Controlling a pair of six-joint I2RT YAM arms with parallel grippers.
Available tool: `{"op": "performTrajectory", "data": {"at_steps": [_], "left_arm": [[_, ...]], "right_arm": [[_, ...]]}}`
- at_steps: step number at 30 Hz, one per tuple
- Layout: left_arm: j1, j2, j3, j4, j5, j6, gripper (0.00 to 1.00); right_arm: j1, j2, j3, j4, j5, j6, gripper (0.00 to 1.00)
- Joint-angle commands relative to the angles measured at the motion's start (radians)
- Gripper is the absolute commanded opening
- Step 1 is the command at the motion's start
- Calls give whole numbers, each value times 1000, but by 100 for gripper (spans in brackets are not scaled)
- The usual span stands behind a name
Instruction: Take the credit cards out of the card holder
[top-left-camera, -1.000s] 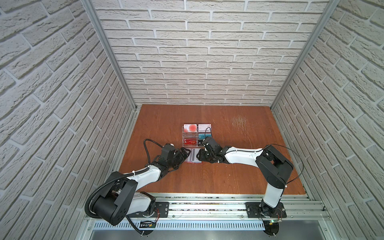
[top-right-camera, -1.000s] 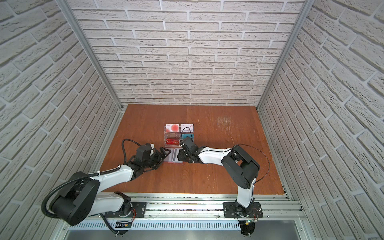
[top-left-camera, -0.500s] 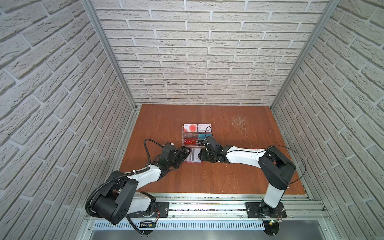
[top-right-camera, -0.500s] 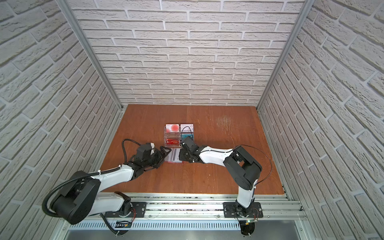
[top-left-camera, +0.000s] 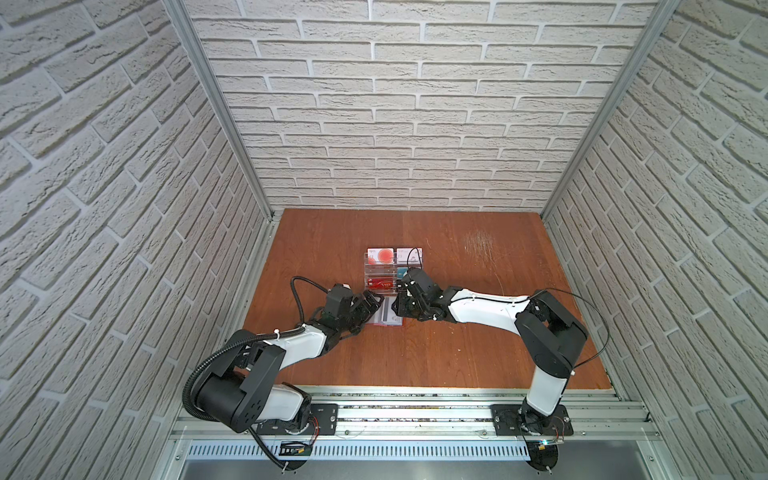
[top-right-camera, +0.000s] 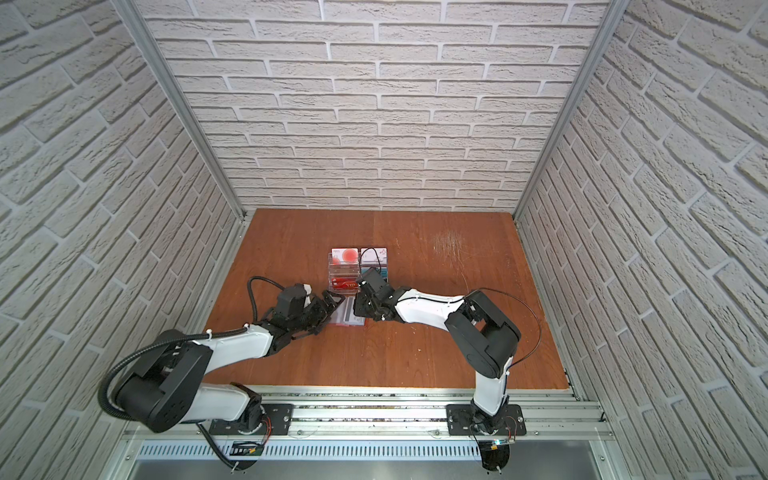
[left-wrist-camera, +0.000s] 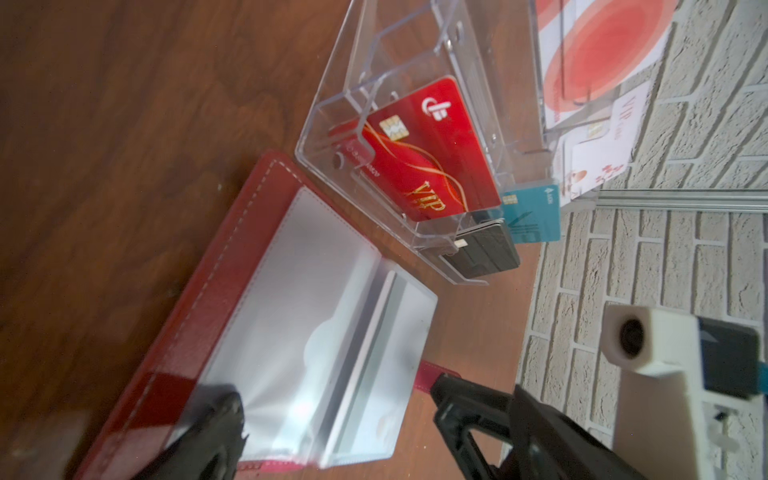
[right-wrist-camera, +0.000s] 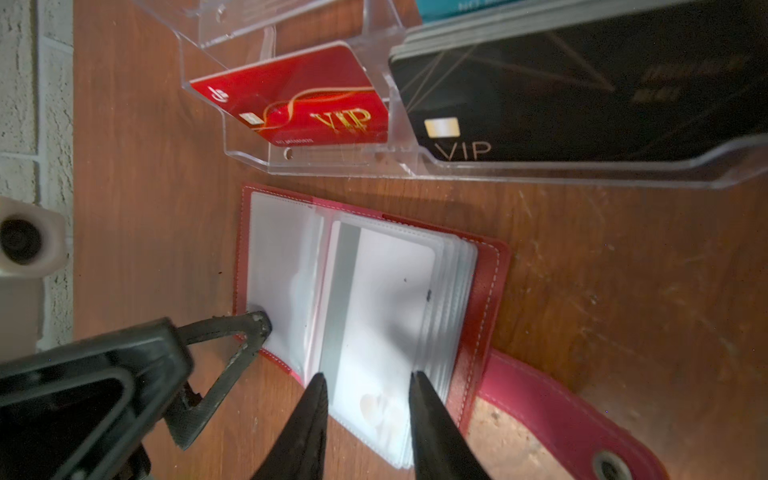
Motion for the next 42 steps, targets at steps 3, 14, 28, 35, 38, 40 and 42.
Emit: {"op": "performTrajectory", "data": {"at_steps": [3, 14, 28, 35, 38, 40, 42], "left_arm": [[8, -13, -33, 29, -21, 4, 98], [9, -50, -71, 19, -36, 0, 98], [11, -61, -75, 4, -38, 6, 98], [11, -60, -86, 5, -42, 5, 98], [8, -57, -87, 7, -42, 4, 98], [8, -54, -87, 10, -42, 4, 98], [8, -54, -89, 11, -42, 1, 98]], "right_arm": [[9, 22, 10, 42, -21, 3, 34], [10, 36, 9, 55, -30, 16, 32], [11, -8, -57, 73, -20, 24, 32], [12, -34, -88, 74, -9, 25, 33], [14, -32, -86, 69, -8, 22, 33], [14, -26, -78, 71, -13, 21, 33], [14, -18, -68, 71, -16, 21, 33]]}}
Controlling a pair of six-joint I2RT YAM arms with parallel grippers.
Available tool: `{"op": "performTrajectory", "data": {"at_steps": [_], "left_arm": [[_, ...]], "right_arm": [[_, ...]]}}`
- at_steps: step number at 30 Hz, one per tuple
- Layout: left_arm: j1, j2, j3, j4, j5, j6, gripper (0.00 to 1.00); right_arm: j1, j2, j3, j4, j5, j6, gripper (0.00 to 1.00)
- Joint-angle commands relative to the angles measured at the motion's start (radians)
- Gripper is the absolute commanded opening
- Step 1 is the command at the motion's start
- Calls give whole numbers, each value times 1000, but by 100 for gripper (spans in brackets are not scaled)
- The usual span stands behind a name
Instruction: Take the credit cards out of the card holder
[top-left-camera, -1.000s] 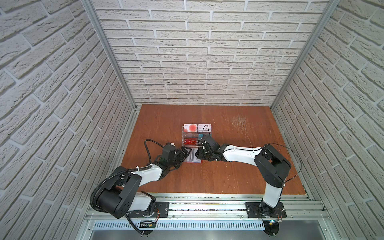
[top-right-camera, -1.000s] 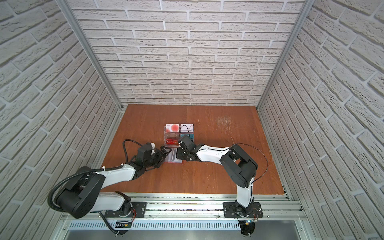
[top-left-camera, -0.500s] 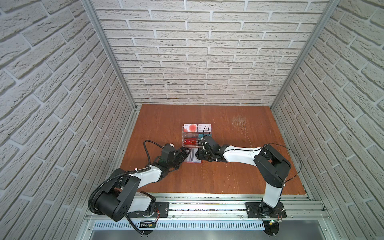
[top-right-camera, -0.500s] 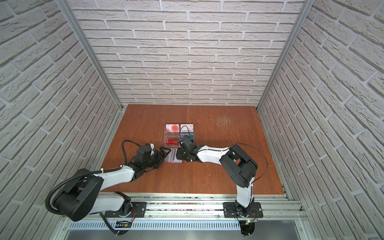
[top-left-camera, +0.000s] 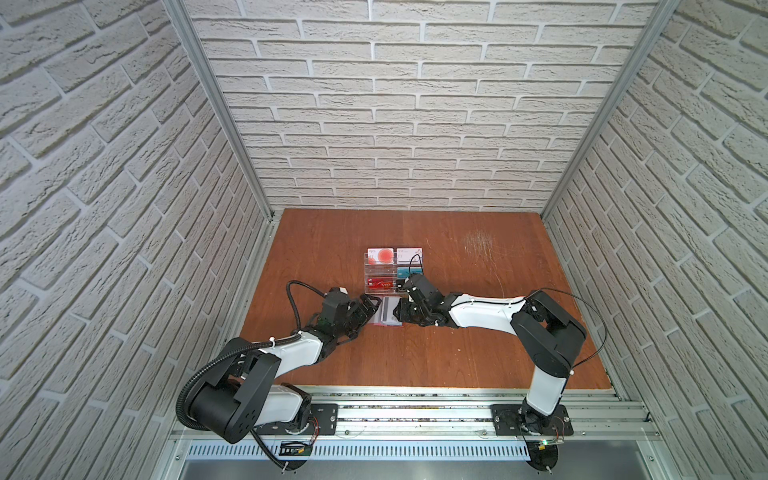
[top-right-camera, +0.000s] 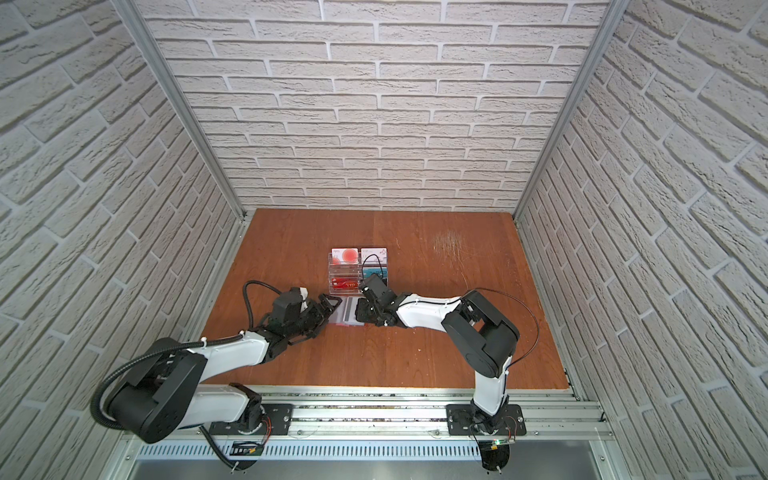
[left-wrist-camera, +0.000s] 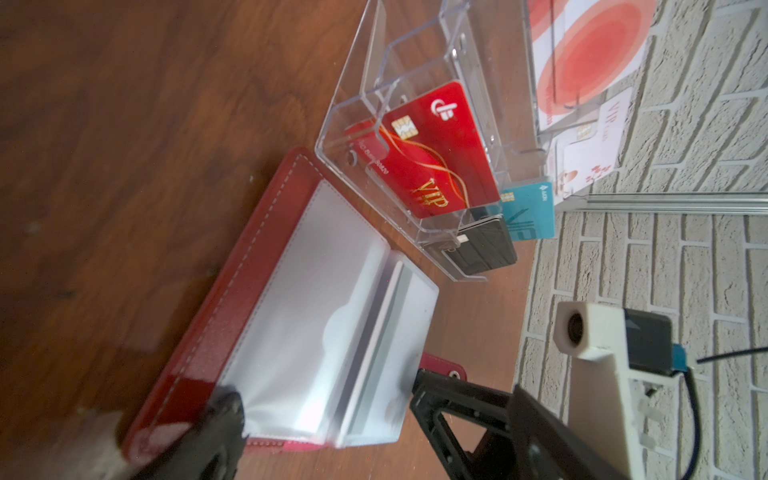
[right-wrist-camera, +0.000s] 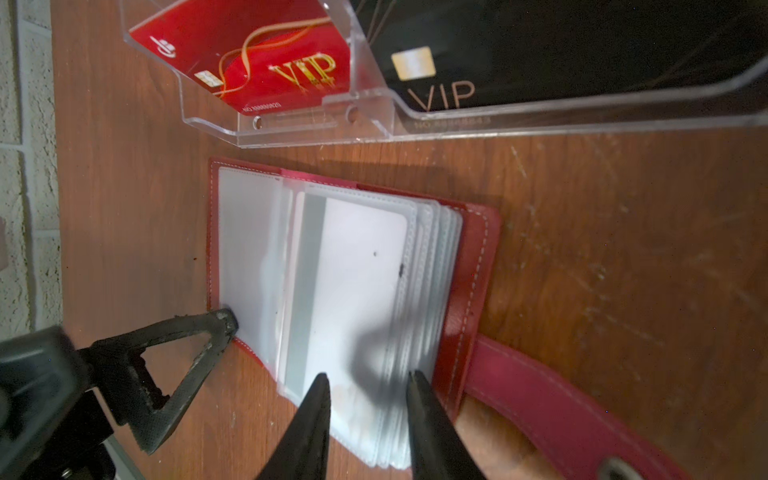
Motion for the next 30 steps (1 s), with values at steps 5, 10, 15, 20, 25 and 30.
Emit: {"op": "performTrajectory", "data": {"at_steps": [5, 10, 15, 20, 25, 30], "left_arm": [[4, -2, -29, -17, -27, 3, 98], [4, -4, -30, -17, -25, 0, 98], [3, -5, -33, -13, -26, -7, 98], [2, -10, -37, -10, -27, -18, 98], [2, -15, -42, -12, -30, -19, 98], [2, -12, -49, -7, -31, -22, 98]], "right_arm": [[17, -9, 26, -22, 11, -4, 33], [25, -37, 34, -56, 48, -18, 33], [37, -56, 48, -63, 63, -40, 33], [45, -34, 69, -62, 56, -41, 33], [46, 1, 94, -84, 58, -39, 34], [45, 15, 86, -86, 64, -32, 34]]}}
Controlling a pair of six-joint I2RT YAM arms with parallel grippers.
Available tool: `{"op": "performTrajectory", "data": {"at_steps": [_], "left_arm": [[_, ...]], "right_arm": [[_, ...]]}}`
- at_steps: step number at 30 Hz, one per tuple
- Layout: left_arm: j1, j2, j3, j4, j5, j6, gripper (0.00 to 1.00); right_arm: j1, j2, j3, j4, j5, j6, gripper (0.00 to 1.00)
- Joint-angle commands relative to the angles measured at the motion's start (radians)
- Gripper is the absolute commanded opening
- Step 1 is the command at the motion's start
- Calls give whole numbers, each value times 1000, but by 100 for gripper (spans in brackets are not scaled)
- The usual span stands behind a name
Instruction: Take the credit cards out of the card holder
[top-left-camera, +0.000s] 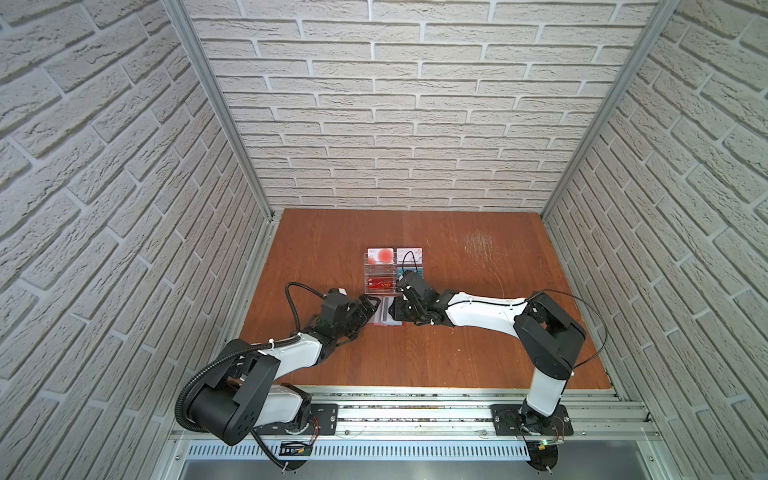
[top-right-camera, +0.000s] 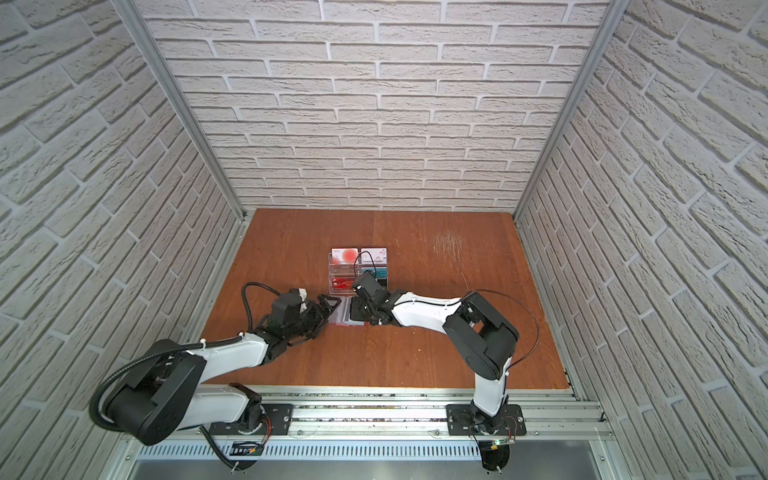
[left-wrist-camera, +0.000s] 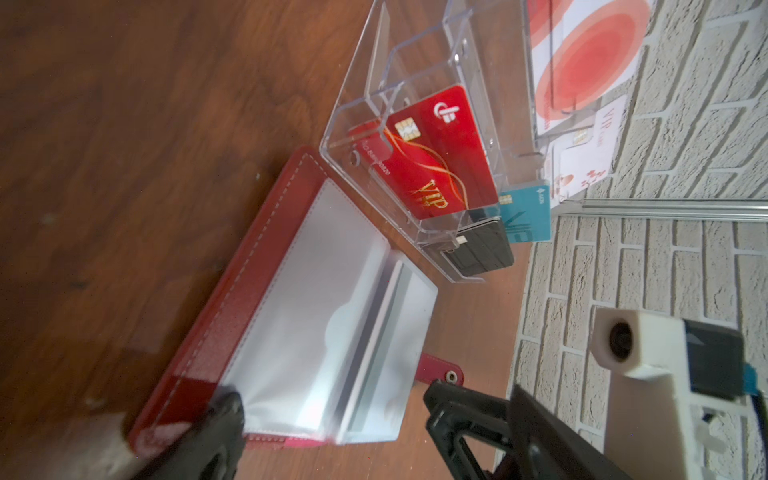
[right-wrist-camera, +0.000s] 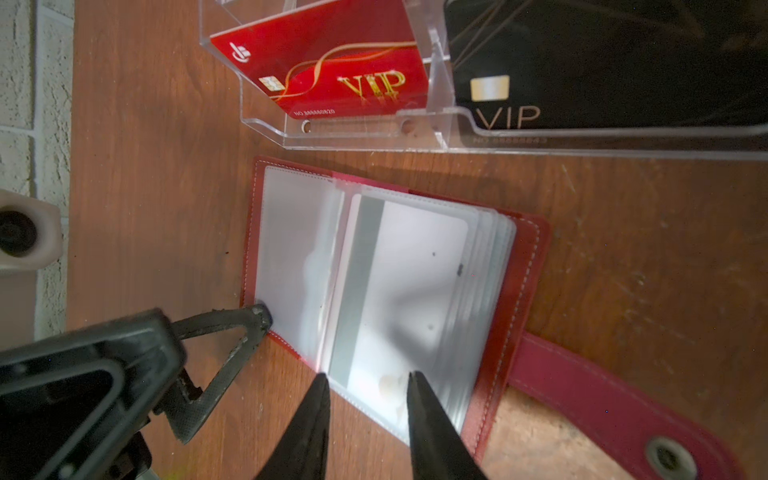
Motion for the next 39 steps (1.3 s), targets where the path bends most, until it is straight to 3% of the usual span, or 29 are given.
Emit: {"op": "performTrajectory", "data": {"at_steps": [1, 39], "left_arm": [[3, -1, -35, -21, -28, -4, 98], [4, 8, -75, 19, -38, -21, 98]], "right_arm": [[7, 16, 11, -13, 21, -9, 34], [6, 67, 25, 18, -6, 4, 35]]}}
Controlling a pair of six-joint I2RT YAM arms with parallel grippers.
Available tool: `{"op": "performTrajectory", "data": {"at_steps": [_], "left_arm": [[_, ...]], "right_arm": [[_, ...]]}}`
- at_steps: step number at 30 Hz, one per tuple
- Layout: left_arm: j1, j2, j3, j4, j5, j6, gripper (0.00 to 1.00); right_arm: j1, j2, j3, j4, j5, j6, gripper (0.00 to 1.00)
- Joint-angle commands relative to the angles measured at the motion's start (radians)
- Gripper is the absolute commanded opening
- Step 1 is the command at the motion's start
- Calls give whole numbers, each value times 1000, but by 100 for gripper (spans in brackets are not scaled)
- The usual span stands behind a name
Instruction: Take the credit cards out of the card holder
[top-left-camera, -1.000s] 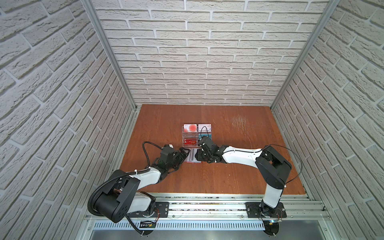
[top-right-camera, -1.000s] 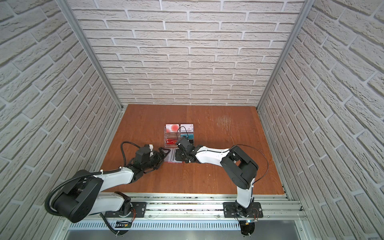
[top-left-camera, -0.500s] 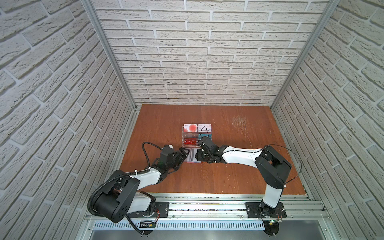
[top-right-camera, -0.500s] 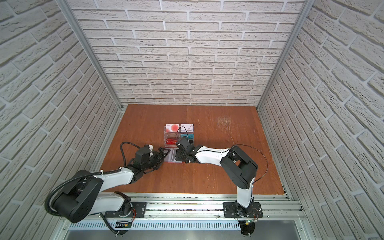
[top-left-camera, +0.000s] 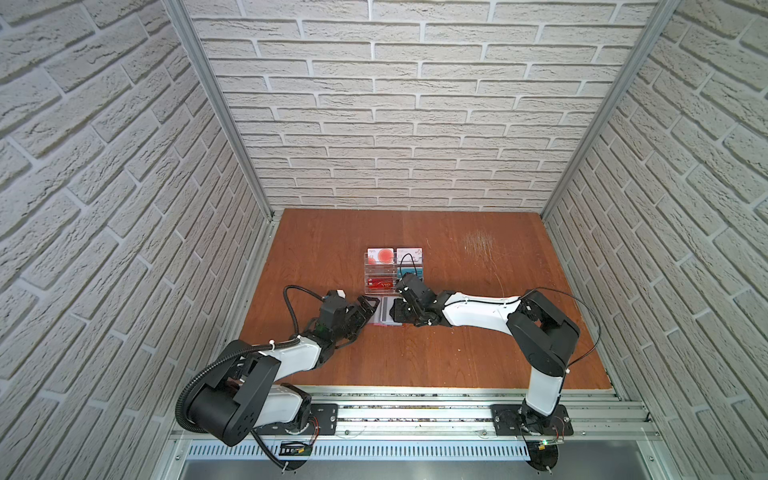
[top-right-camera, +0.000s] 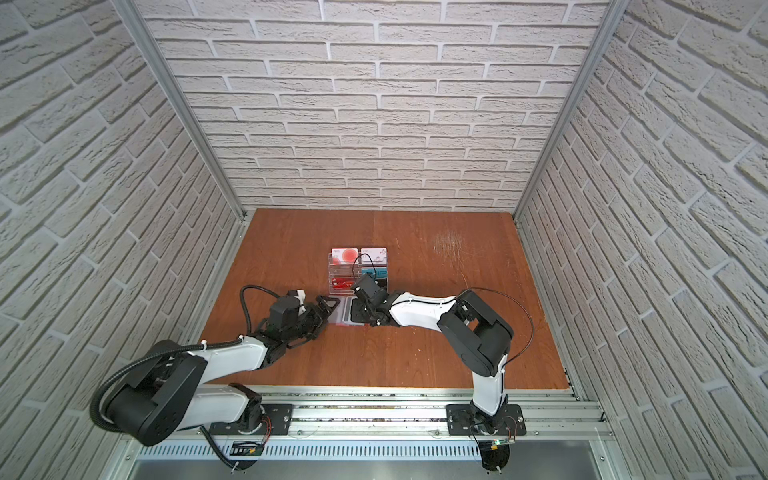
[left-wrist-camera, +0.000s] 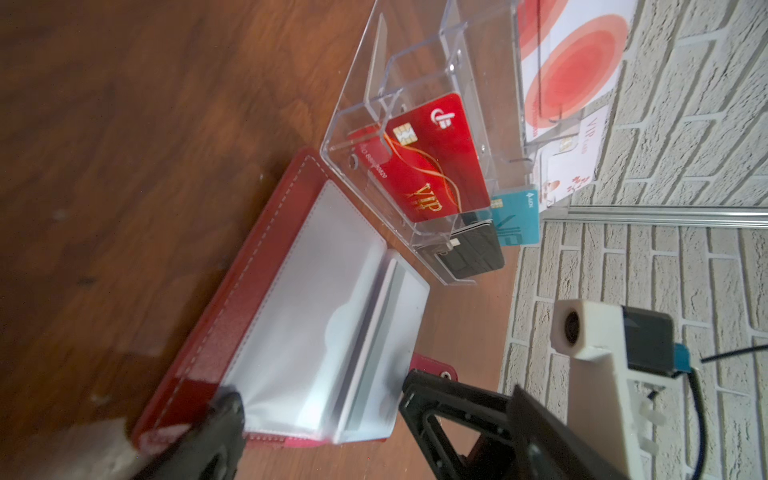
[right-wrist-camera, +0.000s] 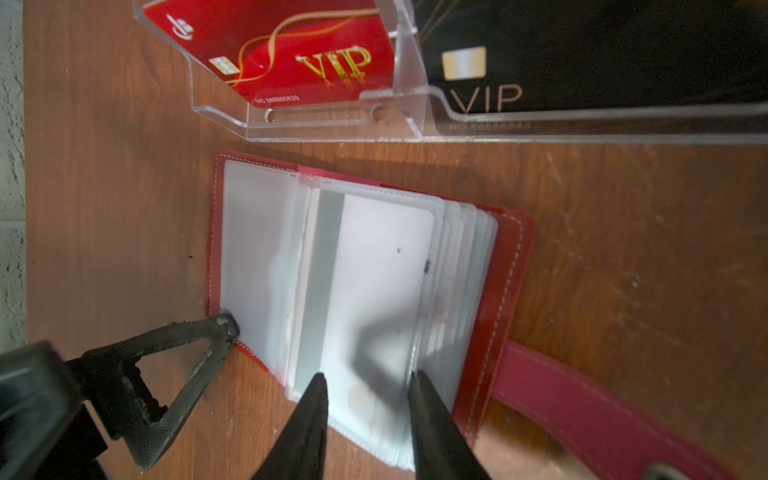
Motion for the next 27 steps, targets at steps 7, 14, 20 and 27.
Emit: {"op": "performTrajectory", "data": {"at_steps": [7, 14, 20, 27], "left_arm": [[3, 24, -42, -33, -25, -4, 98], [3, 28, -47, -23, -26, -8, 98], [4, 21, -52, -21, -25, -15, 98], [4, -4, -67, -26, -30, -30, 98]], "right_arm": [[7, 30, 28, 56, -41, 21, 36], [9, 43, 37, 67, -55, 30, 36], [11, 48, 37, 94, -73, 46, 36], [18, 36, 36, 107, -80, 57, 36]]}}
